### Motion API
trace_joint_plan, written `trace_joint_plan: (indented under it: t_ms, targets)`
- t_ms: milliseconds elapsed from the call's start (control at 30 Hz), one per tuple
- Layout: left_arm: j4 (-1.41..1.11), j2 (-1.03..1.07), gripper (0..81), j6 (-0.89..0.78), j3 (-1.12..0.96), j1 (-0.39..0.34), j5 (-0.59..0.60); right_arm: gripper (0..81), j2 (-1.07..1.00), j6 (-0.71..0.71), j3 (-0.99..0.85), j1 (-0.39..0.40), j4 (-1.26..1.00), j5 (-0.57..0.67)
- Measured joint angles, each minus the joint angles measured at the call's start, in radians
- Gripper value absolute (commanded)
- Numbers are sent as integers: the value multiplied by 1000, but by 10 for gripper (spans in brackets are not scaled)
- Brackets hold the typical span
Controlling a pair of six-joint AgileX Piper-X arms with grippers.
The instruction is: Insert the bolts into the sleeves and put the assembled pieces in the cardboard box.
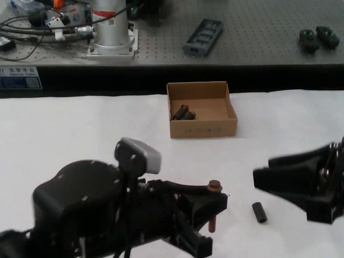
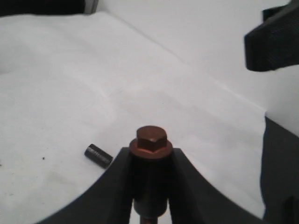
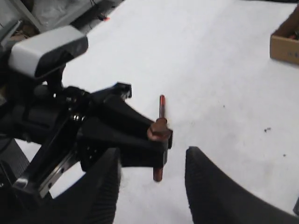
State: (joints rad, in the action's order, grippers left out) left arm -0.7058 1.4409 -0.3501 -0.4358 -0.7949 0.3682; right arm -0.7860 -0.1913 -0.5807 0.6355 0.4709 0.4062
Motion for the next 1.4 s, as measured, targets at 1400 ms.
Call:
trace_joint_plan:
  t_ms: [1400]
  targets:
    - [764, 375, 118, 328, -851, 312, -103, 337, 210, 16, 0, 0, 438, -113]
